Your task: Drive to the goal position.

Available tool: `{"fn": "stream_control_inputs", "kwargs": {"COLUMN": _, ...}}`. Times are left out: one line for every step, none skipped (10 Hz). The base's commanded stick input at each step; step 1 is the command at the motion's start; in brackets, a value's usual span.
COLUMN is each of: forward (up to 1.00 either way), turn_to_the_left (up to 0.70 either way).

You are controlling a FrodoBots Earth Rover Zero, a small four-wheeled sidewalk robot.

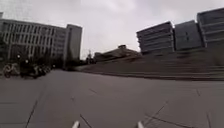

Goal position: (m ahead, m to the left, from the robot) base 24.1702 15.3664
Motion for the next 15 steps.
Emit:
{"fn": "stream_control_inputs", "kwargs": {"forward": 0.60, "turn_to_the_left": 0.00}}
{"fn": "stream_control_inputs", "kwargs": {"forward": 0.60, "turn_to_the_left": 0.00}}
{"fn": "stream_control_inputs", "kwargs": {"forward": 0.60, "turn_to_the_left": 0.00}}
{"fn": "stream_control_inputs", "kwargs": {"forward": 0.60, "turn_to_the_left": 0.00}}
{"fn": "stream_control_inputs", "kwargs": {"forward": 0.60, "turn_to_the_left": 0.00}}
{"fn": "stream_control_inputs", "kwargs": {"forward": 0.60, "turn_to_the_left": 0.00}}
{"fn": "stream_control_inputs", "kwargs": {"forward": 0.60, "turn_to_the_left": 0.00}}
{"fn": "stream_control_inputs", "kwargs": {"forward": 0.60, "turn_to_the_left": 0.00}}
{"fn": "stream_control_inputs", "kwargs": {"forward": 0.60, "turn_to_the_left": 0.00}}
{"fn": "stream_control_inputs", "kwargs": {"forward": 0.60, "turn_to_the_left": 0.00}}
{"fn": "stream_control_inputs", "kwargs": {"forward": 0.60, "turn_to_the_left": 0.00}}
{"fn": "stream_control_inputs", "kwargs": {"forward": 0.60, "turn_to_the_left": 0.00}}
{"fn": "stream_control_inputs", "kwargs": {"forward": 0.60, "turn_to_the_left": 0.00}}
{"fn": "stream_control_inputs", "kwargs": {"forward": 0.60, "turn_to_the_left": 0.04}}
{"fn": "stream_control_inputs", "kwargs": {"forward": 0.60, "turn_to_the_left": 0.13}}
